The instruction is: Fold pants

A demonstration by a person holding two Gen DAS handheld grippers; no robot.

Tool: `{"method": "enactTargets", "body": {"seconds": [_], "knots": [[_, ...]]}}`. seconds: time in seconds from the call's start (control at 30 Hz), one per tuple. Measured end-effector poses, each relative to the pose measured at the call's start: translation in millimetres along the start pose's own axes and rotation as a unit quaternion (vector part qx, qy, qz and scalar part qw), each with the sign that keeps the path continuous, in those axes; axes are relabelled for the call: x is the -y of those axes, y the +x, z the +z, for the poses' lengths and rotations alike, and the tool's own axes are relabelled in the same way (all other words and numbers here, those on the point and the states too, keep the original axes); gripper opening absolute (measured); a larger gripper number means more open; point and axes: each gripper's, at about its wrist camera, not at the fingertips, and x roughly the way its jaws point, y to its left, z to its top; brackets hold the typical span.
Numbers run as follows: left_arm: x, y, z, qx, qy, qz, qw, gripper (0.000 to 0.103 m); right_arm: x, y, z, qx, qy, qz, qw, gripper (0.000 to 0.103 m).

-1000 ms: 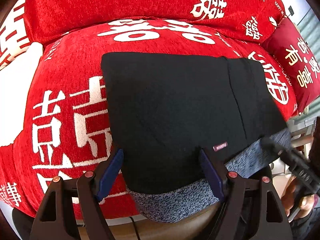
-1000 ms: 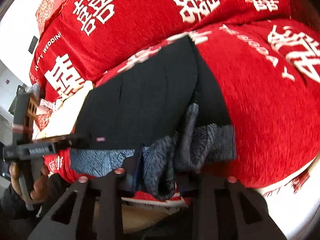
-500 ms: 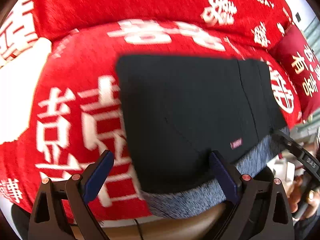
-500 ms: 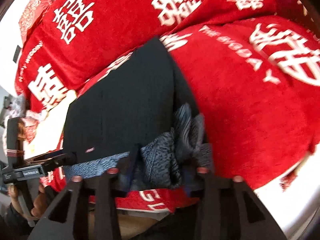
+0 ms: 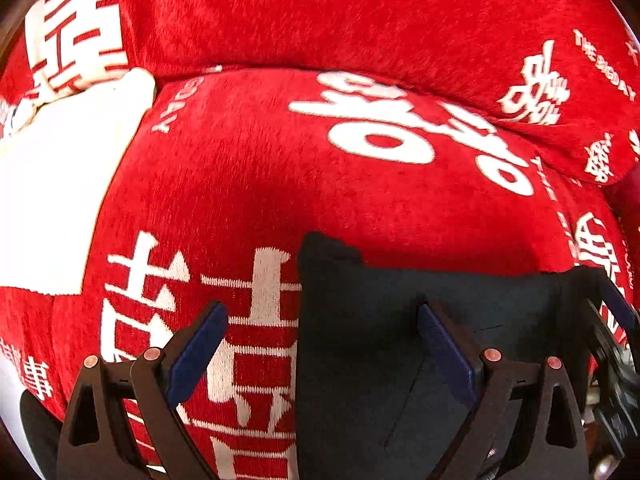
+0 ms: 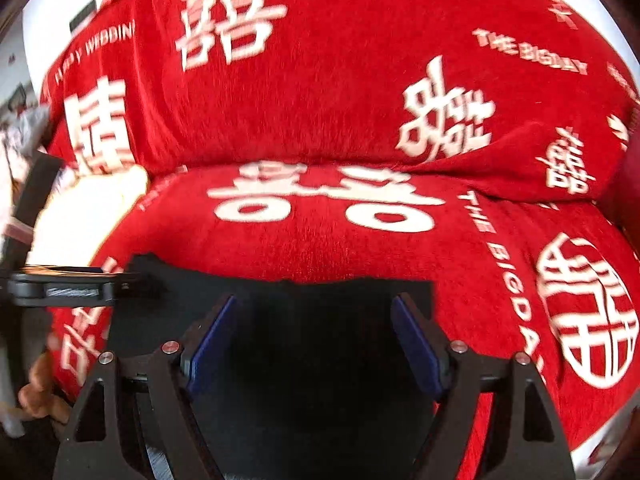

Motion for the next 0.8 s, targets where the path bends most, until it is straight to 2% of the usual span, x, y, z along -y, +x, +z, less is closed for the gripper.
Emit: {"method": "enactTargets", "body": {"seconds": [0.07, 0.13, 0.17, 0.33, 0.47, 0.57, 0.7, 0.8], "knots": [[-2, 11, -1, -0.011, -0.003, -0.001, 0.9999, 0.097, 7, 18, -1, -0.022, 0.005, -0.005, 1.0, 0.081], [-1, 18, -2, -0.019, 0.0, 0.008, 0.9998, 0.103, 15, 35, -4, -0.048, 0.027, 0.008, 0.998, 0.082], [-1, 22, -2, -0.023, 0.0, 0.008, 0.9997, 0.103, 20, 40, -6, -0.054, 0.034, 0.014, 0.998, 0.083], [-13, 40, -1, -0.061, -0.037, -0.029, 0.997, 0.103, 25, 48, -7, -0.057, 0.038, 0.021, 0.997, 0.085], [1, 35, -5, -0.027, 0.007, 0.004, 0.9996, 0.103, 27, 53, -9, -0.054, 0.041, 0.026, 0.997, 0.087], [4, 30, -2, -0.021, 0.015, 0.013, 0.9996, 0.103, 26, 52, -6, -0.059, 0.035, 0.024, 0.997, 0.087], [0, -1, -6, 0.002, 0.019, 0.017, 0.9997, 0.103, 21, 21, -4, -0.044, 0.038, 0.006, 0.998, 0.089], [1, -22, -17, 0.025, 0.042, 0.019, 0.9986, 0.103, 14, -10, -17, -0.019, 0.038, 0.015, 0.999, 0.089]]}}
